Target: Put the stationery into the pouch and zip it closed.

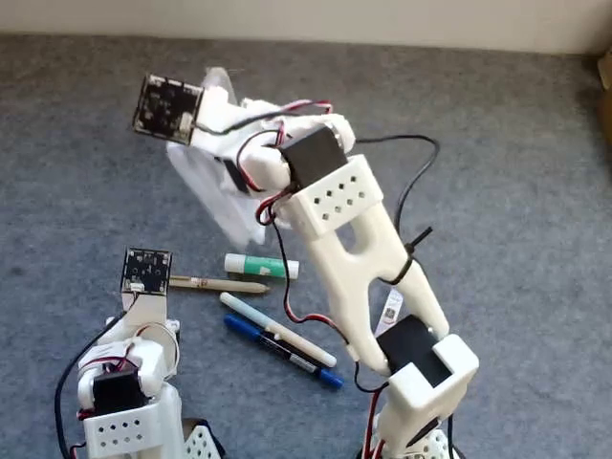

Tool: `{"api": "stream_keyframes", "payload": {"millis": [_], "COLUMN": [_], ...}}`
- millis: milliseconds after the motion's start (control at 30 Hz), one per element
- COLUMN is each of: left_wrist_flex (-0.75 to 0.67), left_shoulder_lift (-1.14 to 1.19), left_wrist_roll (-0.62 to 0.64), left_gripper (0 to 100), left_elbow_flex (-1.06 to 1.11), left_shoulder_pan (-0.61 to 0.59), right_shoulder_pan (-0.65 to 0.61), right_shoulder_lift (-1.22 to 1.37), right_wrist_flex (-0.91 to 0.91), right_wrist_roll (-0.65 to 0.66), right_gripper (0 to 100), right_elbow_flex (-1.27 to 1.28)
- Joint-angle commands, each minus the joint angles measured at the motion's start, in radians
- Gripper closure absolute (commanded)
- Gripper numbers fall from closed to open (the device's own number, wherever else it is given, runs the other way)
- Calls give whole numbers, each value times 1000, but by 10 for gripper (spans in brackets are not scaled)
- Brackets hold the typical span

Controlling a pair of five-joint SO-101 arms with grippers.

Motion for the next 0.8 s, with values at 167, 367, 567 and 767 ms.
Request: {"api": "stream_keyframes", "payload": {"millis": [167, 367, 567, 767], "left_wrist_flex": [8, 8, 8, 8], "left_shoulder_lift": [-4, -4, -4, -4], "left_wrist_roll": [11, 11, 11, 11], "left_gripper": [993, 993, 993, 993], "left_elbow_flex": [22, 22, 22, 22], "left_shoulder_pan": [-10, -10, -10, -10], "right_shoulder_pan": [-5, -5, -5, -7], "right_shoulder_lift": [-77, -137, -196, -208], "right_wrist_flex": [196, 197, 197, 203], "right_wrist_roll": [-77, -144, -308, -437], "right_gripper": [995, 995, 995, 995], "right_elbow_flex": [-53, -48, -47, -45]}}
